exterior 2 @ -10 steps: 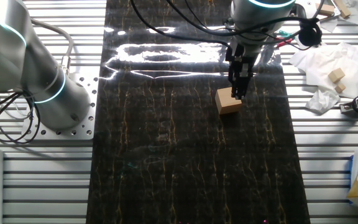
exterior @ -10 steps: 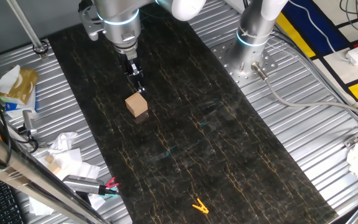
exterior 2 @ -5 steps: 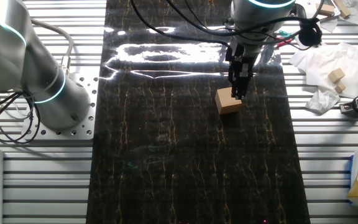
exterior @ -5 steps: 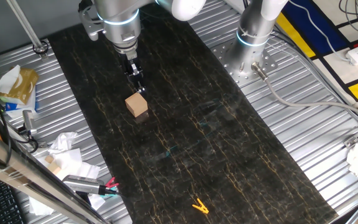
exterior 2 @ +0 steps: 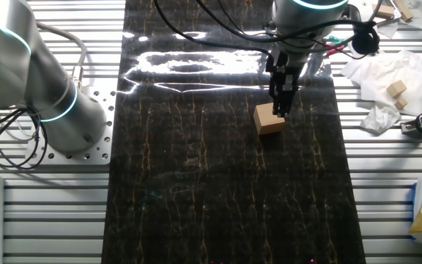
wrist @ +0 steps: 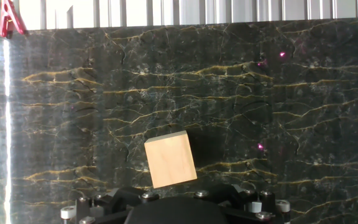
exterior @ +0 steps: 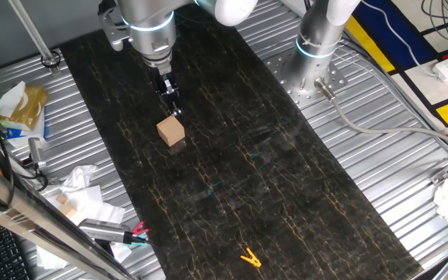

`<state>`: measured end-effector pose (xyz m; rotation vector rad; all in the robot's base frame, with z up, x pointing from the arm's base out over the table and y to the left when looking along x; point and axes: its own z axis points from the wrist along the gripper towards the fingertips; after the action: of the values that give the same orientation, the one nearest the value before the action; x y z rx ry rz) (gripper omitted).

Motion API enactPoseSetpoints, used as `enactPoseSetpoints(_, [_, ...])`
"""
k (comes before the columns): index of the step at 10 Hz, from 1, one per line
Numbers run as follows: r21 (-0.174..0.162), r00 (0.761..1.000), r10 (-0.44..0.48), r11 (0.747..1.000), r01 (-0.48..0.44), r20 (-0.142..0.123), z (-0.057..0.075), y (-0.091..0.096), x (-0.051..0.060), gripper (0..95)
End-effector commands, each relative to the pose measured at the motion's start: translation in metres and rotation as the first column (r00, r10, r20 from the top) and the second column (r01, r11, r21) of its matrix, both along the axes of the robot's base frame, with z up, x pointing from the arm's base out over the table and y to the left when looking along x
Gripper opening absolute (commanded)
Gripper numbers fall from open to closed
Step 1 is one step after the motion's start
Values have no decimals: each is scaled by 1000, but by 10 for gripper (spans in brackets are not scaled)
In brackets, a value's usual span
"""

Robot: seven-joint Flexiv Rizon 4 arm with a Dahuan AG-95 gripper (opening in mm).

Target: Approach and touch the side of the small block

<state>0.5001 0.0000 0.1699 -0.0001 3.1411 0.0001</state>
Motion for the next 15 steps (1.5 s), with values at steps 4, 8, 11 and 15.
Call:
enactPoseSetpoints(4, [3, 988, 151, 989, -151, 29, 0, 0, 0, 0])
enactPoseSetpoints(8, [3, 988, 149, 989, -149, 29, 0, 0, 0, 0])
enactPoseSetpoints(11, [3, 990, 141, 990, -141, 29, 0, 0, 0, 0])
enactPoseSetpoints(15, [5, 990, 137, 991, -137, 26, 0, 0, 0, 0])
